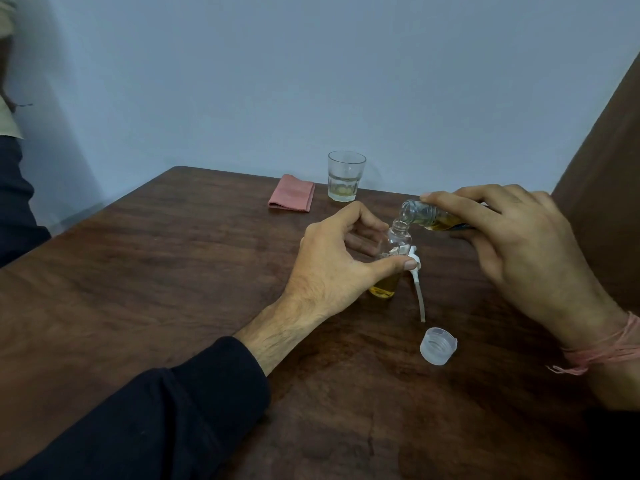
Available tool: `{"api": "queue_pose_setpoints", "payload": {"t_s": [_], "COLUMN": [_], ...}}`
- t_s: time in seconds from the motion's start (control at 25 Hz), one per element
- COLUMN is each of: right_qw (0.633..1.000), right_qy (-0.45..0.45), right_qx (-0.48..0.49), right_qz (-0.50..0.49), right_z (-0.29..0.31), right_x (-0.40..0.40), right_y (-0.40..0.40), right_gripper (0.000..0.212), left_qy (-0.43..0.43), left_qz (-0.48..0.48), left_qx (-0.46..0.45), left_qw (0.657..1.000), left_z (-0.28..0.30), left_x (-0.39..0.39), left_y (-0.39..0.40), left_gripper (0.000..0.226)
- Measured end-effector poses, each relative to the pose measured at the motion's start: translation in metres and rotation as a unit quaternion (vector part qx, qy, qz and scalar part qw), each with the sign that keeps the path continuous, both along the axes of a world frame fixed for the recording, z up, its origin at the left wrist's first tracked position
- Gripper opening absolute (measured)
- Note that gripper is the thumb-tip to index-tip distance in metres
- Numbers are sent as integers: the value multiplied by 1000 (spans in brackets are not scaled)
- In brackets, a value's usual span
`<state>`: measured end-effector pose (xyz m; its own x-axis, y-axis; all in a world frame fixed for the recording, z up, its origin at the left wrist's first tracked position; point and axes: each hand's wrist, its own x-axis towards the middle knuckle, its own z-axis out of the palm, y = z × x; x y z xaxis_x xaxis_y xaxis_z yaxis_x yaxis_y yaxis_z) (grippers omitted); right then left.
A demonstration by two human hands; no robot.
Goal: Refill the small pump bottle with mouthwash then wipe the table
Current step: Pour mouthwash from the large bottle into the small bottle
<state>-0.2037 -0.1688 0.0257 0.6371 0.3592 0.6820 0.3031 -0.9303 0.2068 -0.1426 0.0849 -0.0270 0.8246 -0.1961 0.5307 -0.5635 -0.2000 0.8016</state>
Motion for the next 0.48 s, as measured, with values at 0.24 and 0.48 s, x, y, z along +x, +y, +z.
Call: {"api": "queue_pose_setpoints", "payload": {"t_s": [0.24,0.48], "right_qw": [1000,1000], "right_qy": [0,5], "right_qx": [-2,1], "right_qz": [1,0], "right_z": [1,1], "right_x": [-1,-1], "right_y": [1,1], "right_gripper": [71,68], "left_qy": [1,2], "left_qz": [2,3], "left_qx": [4,7], "left_qw": [1000,1000], "left_z": [0,1], "left_x": [-1,-1], "left_y": [0,0], "left_gripper": [52,52]}}
